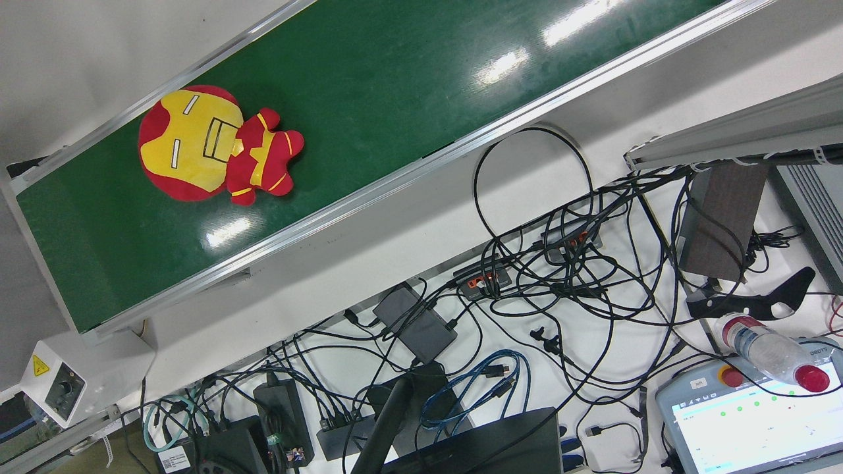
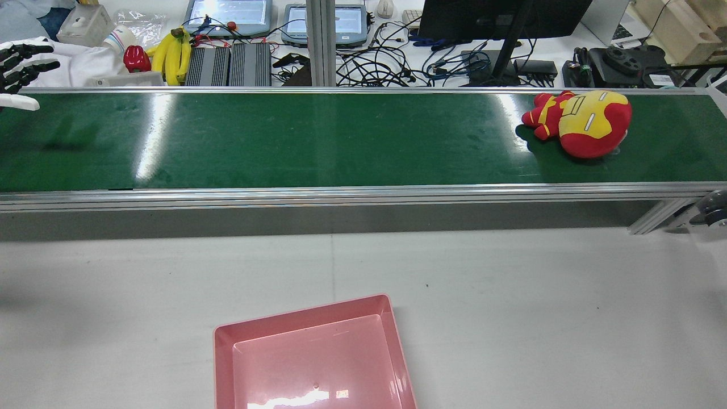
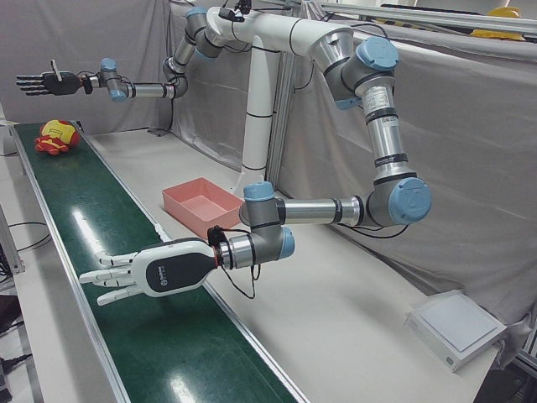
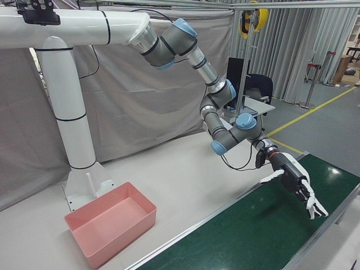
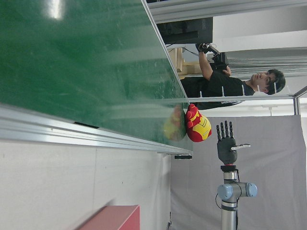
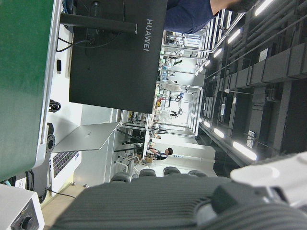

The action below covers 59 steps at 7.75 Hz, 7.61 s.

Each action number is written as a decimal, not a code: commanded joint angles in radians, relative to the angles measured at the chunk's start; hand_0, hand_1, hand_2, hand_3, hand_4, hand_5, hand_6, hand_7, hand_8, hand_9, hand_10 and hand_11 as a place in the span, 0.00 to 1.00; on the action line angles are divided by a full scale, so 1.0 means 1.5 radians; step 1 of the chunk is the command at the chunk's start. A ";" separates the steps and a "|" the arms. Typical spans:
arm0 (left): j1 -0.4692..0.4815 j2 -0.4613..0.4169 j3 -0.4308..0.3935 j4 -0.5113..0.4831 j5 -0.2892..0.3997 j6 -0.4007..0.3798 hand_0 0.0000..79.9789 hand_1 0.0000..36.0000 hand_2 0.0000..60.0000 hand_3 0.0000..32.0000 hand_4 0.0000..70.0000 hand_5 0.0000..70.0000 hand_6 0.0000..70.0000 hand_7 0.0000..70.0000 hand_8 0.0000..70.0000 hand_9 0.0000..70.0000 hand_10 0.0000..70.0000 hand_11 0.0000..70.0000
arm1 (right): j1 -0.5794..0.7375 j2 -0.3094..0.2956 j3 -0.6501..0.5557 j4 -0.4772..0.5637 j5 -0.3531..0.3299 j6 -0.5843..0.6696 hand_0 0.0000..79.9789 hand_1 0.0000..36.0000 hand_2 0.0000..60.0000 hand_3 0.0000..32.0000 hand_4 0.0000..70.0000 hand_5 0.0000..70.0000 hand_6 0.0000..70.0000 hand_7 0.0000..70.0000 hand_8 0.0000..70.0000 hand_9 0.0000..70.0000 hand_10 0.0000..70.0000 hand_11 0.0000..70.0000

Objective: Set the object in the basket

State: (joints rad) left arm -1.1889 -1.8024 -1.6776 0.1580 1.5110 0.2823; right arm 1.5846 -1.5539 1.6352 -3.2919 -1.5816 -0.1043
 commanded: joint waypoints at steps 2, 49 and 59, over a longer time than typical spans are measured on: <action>-0.001 0.000 0.001 -0.001 0.000 0.000 0.75 0.62 0.00 0.00 0.18 0.39 0.08 0.06 0.16 0.24 0.00 0.00 | 0.000 0.000 0.000 0.000 0.000 0.000 0.00 0.00 0.00 0.00 0.00 0.00 0.00 0.00 0.00 0.00 0.00 0.00; -0.008 0.000 -0.044 -0.001 0.014 -0.011 0.76 0.64 0.00 0.00 0.20 0.42 0.08 0.07 0.17 0.26 0.00 0.00 | 0.000 0.000 0.000 0.000 0.000 0.000 0.00 0.00 0.00 0.00 0.00 0.00 0.00 0.00 0.00 0.00 0.00 0.00; -0.005 0.005 -0.058 -0.001 0.014 -0.010 0.75 0.61 0.00 0.00 0.20 0.42 0.08 0.07 0.17 0.27 0.00 0.00 | 0.000 0.000 0.000 0.000 0.000 0.000 0.00 0.00 0.00 0.00 0.00 0.00 0.00 0.00 0.00 0.00 0.00 0.00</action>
State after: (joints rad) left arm -1.1977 -1.7947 -1.7646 0.1564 1.5325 0.2669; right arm 1.5846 -1.5539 1.6352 -3.2919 -1.5815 -0.1043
